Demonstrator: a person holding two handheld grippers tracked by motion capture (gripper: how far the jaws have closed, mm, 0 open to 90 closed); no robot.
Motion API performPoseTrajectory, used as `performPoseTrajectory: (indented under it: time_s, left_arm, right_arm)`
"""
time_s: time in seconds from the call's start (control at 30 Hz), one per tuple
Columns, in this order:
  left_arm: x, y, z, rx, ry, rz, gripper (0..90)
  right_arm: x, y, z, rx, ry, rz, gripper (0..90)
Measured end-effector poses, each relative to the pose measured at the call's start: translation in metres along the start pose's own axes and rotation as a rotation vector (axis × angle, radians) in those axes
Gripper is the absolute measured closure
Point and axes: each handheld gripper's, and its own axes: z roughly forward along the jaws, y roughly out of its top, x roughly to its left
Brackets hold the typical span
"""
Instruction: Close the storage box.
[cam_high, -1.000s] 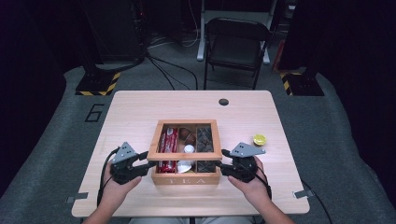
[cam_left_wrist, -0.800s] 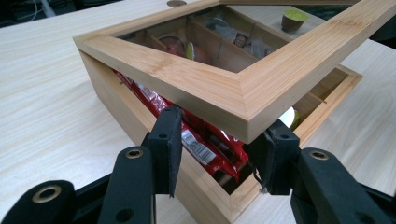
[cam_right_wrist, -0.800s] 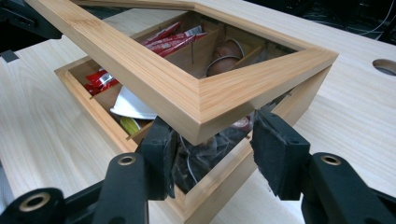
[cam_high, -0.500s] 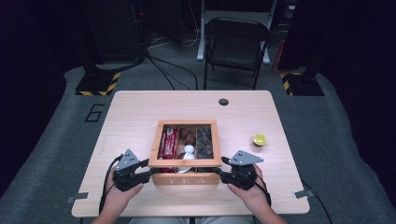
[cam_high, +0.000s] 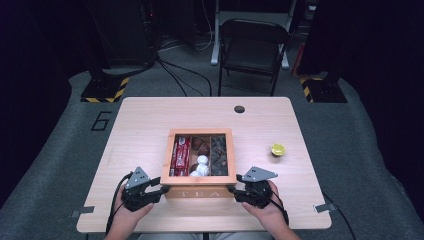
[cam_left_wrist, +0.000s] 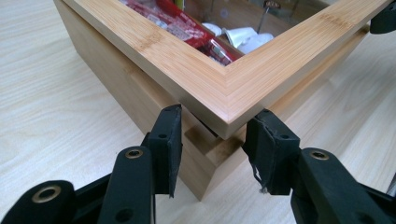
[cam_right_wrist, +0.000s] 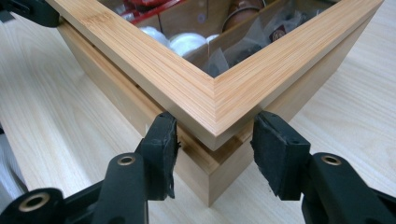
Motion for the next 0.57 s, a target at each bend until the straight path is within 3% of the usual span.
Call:
performPoseTrajectory:
  time_s: [0.3,0.37,0.47,0.57]
  left_arm:
    - [-0.003,-0.007,0.0,0.046,-0.006,-0.039,55.3]
    - [-0.003,-0.009,-0.004,0.032,0.009,-0.066,51.8]
    - [0.0,-0.011,-0.01,0.015,0.06,-0.068,45.1]
    - [0.004,-0.012,-0.009,0.019,0.029,-0.087,45.1]
  right_arm:
    - [0.001,-0.004,0.001,0.052,0.007,0.019,46.6]
    - [0.0,-0.004,-0.002,0.035,0.009,0.03,44.8]
    - [-0.001,-0.004,-0.008,0.027,-0.007,0.049,41.3]
    - [-0.003,-0.009,-0.01,0.035,-0.022,0.056,40.8]
